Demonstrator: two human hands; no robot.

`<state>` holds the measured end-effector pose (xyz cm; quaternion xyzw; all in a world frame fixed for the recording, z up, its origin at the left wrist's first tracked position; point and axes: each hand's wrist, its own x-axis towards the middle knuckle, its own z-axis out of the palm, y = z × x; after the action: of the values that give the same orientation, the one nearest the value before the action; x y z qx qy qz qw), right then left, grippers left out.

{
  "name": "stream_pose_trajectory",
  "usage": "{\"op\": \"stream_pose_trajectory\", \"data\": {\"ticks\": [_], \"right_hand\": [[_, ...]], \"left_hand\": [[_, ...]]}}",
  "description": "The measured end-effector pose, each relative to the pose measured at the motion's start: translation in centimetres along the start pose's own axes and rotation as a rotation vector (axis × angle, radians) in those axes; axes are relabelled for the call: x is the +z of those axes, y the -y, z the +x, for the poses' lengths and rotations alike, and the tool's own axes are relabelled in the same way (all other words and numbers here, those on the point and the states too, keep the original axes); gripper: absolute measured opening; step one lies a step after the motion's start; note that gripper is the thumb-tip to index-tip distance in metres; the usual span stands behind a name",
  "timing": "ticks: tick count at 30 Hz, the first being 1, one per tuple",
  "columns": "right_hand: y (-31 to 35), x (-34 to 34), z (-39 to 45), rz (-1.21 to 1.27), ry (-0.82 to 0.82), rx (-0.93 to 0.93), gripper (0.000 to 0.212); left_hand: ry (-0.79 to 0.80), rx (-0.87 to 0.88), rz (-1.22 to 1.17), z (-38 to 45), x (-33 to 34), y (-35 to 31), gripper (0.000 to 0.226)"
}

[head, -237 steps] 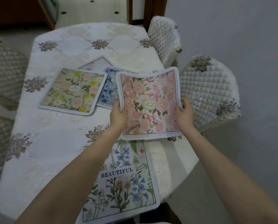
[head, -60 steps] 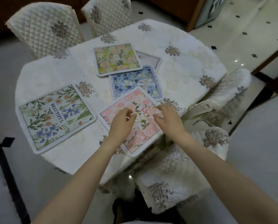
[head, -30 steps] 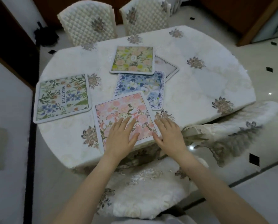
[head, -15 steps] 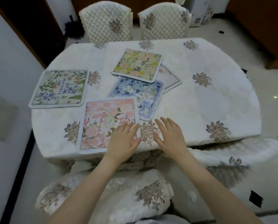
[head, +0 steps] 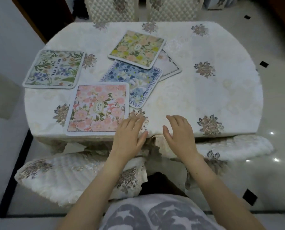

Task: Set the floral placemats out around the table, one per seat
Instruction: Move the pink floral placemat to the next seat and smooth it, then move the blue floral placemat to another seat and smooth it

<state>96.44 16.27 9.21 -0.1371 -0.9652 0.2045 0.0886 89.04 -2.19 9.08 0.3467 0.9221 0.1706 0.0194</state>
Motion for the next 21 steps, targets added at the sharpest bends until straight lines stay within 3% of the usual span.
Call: {"op": "stream_pose_trajectory", "data": {"ticks": [11,21], "right_hand": [[-5.9,-1.9,3.1,-0.025,-0.018,-0.059,0.037],[-12.2,-1.5,14.0,0.103,0.163,-0.149,0.041]], "left_hand": [[-0.023,-0.068,-0.031,4.5,2.5,-3.5,0.052],[-0.019,-0.233,0.013,14.2,5.2,-3.5,0.048]]}}
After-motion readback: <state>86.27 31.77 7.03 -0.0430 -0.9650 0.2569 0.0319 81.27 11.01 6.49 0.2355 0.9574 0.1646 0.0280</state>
